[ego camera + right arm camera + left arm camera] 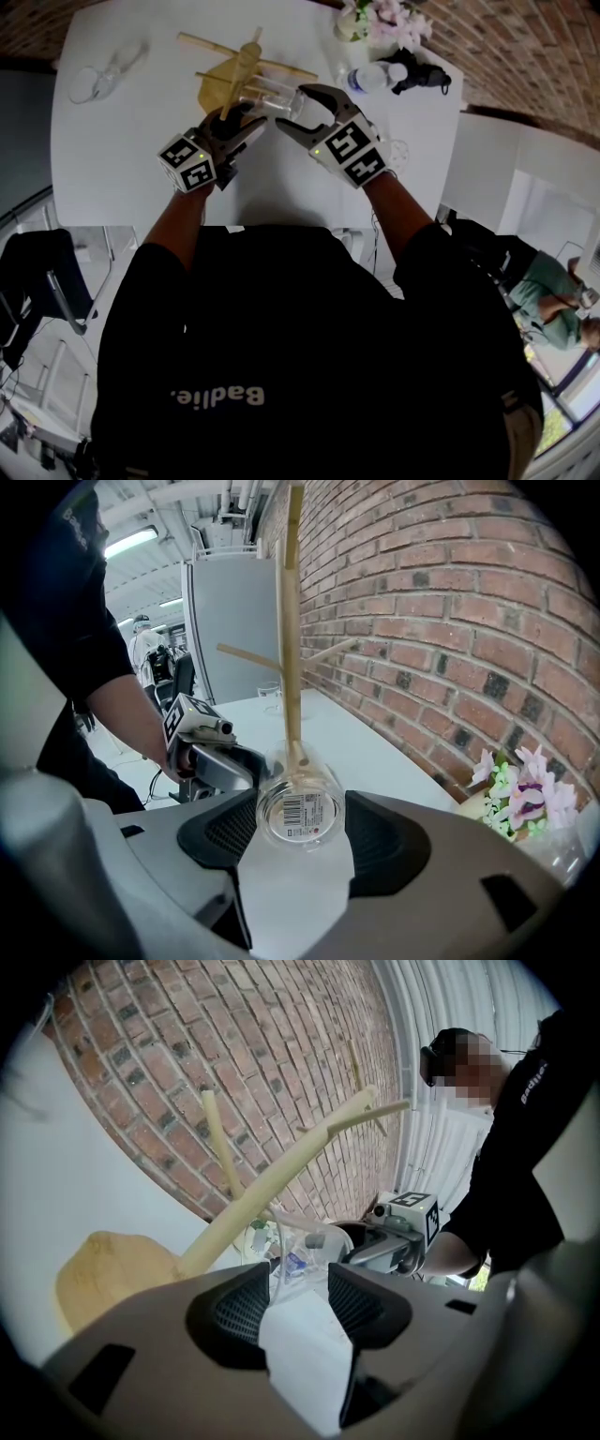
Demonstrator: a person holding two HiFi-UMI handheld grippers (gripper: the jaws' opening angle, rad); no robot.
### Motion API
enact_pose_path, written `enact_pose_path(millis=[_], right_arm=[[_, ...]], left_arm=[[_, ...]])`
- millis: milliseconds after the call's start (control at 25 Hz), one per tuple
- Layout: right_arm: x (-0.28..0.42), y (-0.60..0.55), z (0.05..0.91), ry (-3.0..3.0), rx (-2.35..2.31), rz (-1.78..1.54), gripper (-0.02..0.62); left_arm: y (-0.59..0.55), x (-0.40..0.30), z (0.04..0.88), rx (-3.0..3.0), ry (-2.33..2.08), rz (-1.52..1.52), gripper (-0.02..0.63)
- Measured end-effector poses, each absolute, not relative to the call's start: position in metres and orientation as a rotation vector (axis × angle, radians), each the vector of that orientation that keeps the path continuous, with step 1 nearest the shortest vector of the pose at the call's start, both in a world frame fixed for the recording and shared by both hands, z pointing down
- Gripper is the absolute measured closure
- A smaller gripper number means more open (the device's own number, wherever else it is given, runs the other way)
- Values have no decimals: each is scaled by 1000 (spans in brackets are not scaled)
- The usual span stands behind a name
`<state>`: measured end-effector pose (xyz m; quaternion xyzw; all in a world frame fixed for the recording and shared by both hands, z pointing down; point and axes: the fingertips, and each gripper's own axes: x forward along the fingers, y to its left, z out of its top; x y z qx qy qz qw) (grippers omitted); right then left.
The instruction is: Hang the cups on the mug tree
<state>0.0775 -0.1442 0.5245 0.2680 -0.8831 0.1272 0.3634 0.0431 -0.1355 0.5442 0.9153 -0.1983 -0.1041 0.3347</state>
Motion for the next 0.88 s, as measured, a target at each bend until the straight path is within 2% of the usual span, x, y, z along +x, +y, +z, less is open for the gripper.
enact_pose_path(millis=[880], right_arm=[[80, -148, 528, -2287, 710, 323, 288]], left_arm=[[-143, 35, 543, 2402, -566, -290, 408]])
